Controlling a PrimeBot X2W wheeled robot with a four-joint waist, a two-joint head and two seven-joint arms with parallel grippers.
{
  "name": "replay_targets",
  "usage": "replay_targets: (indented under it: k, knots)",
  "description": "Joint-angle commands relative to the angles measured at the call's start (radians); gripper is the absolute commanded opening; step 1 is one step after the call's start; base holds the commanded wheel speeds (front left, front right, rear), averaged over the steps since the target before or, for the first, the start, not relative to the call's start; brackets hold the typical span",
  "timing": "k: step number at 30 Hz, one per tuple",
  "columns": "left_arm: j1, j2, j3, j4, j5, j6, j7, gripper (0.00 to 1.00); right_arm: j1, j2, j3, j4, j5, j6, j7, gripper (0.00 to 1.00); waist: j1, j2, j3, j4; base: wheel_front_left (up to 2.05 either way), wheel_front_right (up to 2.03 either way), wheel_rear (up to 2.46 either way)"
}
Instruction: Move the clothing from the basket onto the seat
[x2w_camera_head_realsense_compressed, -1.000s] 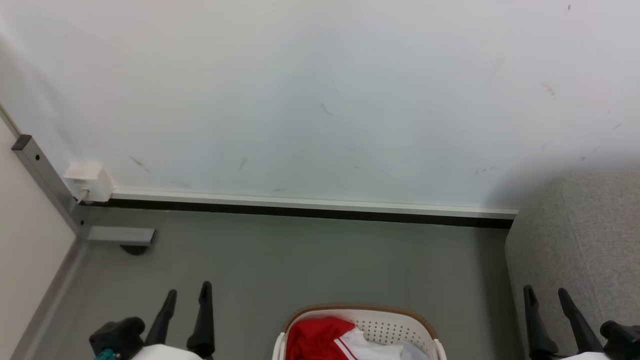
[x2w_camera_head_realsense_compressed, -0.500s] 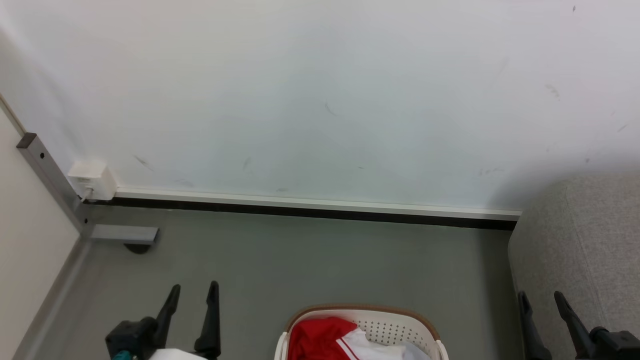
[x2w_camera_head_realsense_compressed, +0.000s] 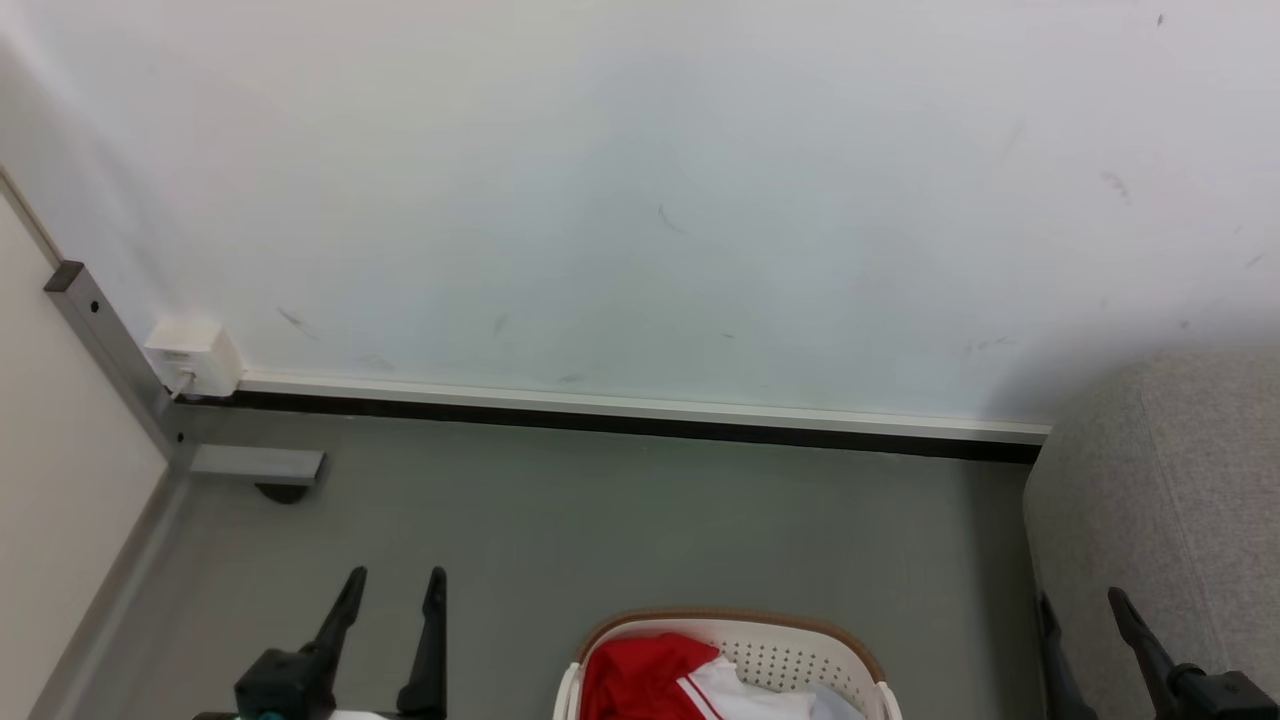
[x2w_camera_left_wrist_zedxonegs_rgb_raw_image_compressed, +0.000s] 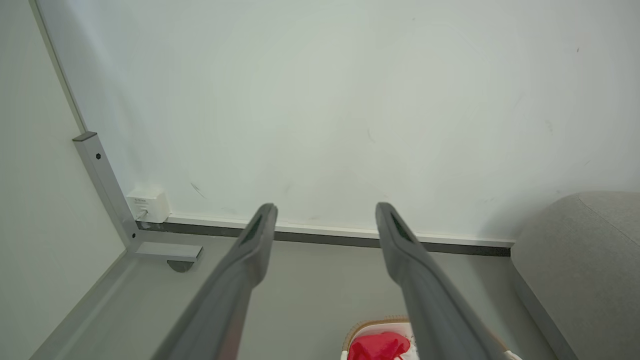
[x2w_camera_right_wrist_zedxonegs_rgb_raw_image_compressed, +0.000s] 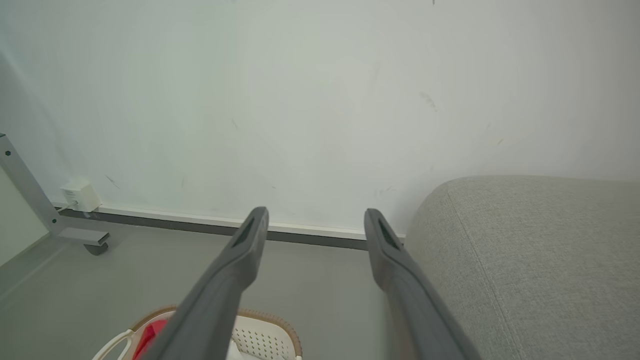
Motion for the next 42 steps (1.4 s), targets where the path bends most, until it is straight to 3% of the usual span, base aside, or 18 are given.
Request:
replay_targets:
  k: [1, 12, 27, 42]
  knots:
    - [0.007, 0.008, -0.001, -0.004, 0.029, -0.002, -0.008, 1.0, 0.006, -0.001, -0.003, 0.0, -0.02, -0.002, -0.008, 1.0, -0.0001, -0.0001, 0.0, 0.001, 0.0, 0.0, 0.0]
    - [0.018, 0.003, -0.003, -0.002, 0.117, -0.004, -0.032, 1.0, 0.012, 0.002, -0.004, 0.0, -0.105, -0.002, -0.031, 1.0, -0.0001, -0.0001, -0.001, 0.007, 0.0, 0.0, 0.0]
    - [0.028, -0.024, 0.026, 0.024, 0.21, -0.051, -0.057, 1.0, 0.019, 0.004, -0.004, 0.008, -0.167, -0.002, -0.059, 1.0, -0.0001, -0.0001, 0.005, 0.015, 0.0, 0.0, 0.0]
    - [-0.023, -0.061, 0.052, 0.038, 0.215, -0.097, -0.055, 1.0, -0.023, 0.005, -0.017, -0.022, -0.122, -0.002, -0.055, 1.0, -0.0001, -0.0001, 0.084, -0.022, 0.0, 0.0, 0.0]
